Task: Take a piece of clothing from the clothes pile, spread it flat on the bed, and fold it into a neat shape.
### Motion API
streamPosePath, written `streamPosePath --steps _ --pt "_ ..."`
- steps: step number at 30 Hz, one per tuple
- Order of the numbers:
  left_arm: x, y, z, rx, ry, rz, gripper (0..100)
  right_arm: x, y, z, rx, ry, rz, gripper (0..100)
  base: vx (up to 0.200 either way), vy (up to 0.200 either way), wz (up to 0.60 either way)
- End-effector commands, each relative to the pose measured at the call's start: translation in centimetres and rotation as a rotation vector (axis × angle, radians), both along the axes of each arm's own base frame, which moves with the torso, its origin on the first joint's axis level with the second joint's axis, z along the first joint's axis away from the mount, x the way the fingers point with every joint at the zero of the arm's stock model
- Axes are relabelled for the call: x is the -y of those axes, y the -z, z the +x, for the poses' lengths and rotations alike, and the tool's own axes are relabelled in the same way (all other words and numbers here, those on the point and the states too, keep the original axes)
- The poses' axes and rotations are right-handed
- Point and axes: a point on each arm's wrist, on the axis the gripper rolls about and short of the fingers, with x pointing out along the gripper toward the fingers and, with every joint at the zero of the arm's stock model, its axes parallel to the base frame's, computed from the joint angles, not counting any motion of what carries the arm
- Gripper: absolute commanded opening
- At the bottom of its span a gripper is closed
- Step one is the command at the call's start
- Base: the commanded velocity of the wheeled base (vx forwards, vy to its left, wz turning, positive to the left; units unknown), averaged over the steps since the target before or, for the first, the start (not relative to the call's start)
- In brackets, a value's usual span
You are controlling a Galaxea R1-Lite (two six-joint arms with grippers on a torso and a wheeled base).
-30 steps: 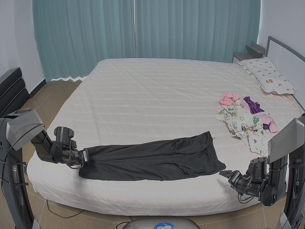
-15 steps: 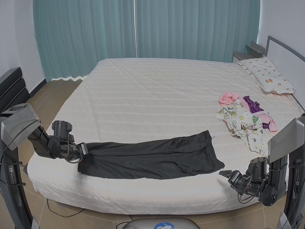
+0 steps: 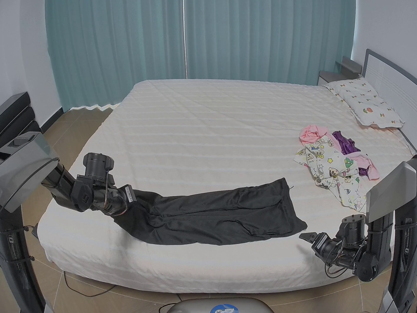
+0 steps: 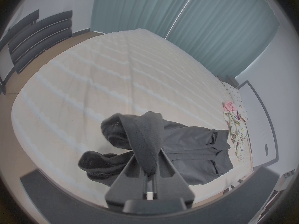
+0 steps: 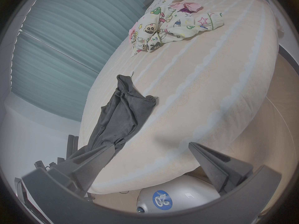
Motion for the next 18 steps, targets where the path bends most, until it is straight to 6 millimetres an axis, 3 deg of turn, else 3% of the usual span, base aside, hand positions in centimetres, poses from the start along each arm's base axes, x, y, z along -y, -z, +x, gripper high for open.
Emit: streamPosePath --steps 1,8,18 --pt "1.6 -0.7 0.0 0.021 0.017 -0.007 0 -0.1 -0.2 0.1 0.021 -0.003 0.005 100 0.000 0.000 0.00" --pt "3.5 -0.9 -0.3 0.002 0.058 -0.010 0 -0.1 -0.2 0.1 0.020 -0.006 0.004 100 0.000 0.000 0.00" --pt "4.8 -1.3 0.0 0.007 0.059 -0.015 0 -0.1 -0.2 0.1 0.021 -0.005 0.004 100 0.000 -0.200 0.00"
